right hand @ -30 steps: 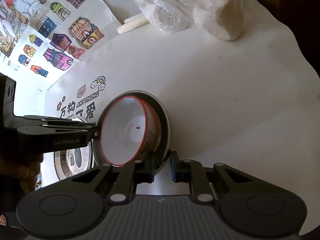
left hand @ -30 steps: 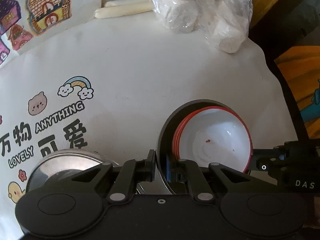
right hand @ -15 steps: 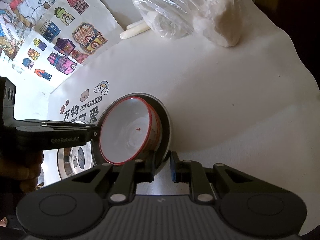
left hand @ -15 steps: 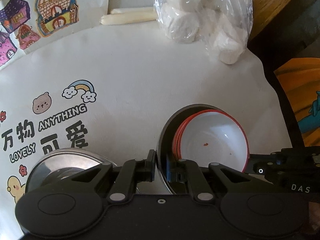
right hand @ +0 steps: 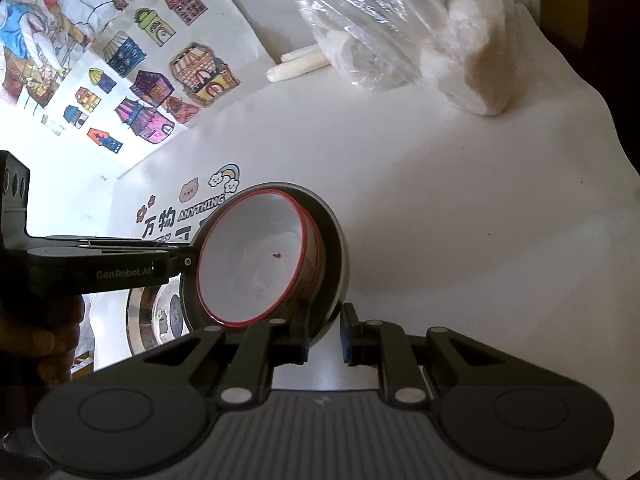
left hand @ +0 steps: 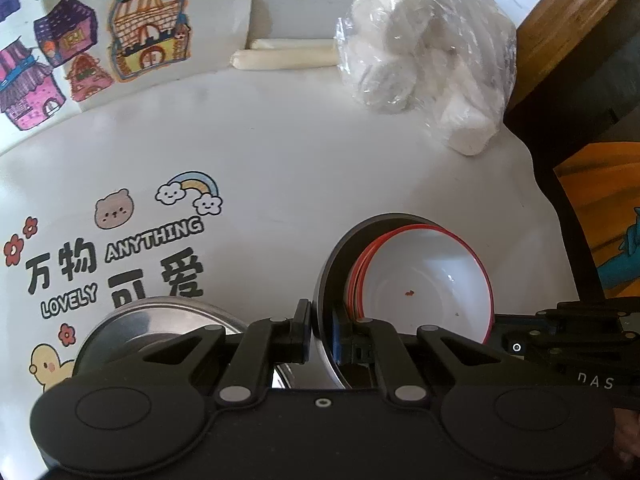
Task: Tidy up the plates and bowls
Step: 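Carry the steel bowl with both tools over the steel plate stack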
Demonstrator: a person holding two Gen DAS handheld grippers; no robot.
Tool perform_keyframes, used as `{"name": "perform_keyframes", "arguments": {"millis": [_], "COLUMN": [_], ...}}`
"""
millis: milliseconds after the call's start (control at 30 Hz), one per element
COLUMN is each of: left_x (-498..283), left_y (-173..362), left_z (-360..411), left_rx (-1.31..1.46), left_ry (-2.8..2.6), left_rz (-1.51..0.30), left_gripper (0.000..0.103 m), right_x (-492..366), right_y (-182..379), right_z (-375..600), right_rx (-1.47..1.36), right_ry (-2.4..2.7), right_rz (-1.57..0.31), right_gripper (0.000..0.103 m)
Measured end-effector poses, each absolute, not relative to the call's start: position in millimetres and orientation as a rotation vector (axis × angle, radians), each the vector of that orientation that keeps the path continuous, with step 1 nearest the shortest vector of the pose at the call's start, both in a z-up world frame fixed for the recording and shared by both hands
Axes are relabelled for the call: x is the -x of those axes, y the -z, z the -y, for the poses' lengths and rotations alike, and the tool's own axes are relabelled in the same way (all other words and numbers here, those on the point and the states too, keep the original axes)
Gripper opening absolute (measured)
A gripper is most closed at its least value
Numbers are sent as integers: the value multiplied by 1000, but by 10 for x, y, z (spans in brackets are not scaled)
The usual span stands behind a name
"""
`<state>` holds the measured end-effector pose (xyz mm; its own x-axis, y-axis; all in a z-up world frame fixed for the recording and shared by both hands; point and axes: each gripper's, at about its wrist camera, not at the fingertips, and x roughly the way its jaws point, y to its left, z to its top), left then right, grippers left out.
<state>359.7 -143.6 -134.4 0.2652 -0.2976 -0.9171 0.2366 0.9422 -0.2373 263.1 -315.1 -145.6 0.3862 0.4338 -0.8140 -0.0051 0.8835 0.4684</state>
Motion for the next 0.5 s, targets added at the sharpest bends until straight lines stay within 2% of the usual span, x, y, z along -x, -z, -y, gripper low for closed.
{"name": "perform_keyframes", "arguments": {"millis": [500], "left_x": [-3547], "left_y": [1246], "left_z": [1226], "left_rx": [93], "left_ry": [309], "left_rz": [-1231], "left_gripper": [8], "right_x": [-2713], "right_y": [1401], "right_z": [2986], "right_rx": [-380], "right_ry": [-351], "right_rz": [-1144], "right_gripper": [17]}}
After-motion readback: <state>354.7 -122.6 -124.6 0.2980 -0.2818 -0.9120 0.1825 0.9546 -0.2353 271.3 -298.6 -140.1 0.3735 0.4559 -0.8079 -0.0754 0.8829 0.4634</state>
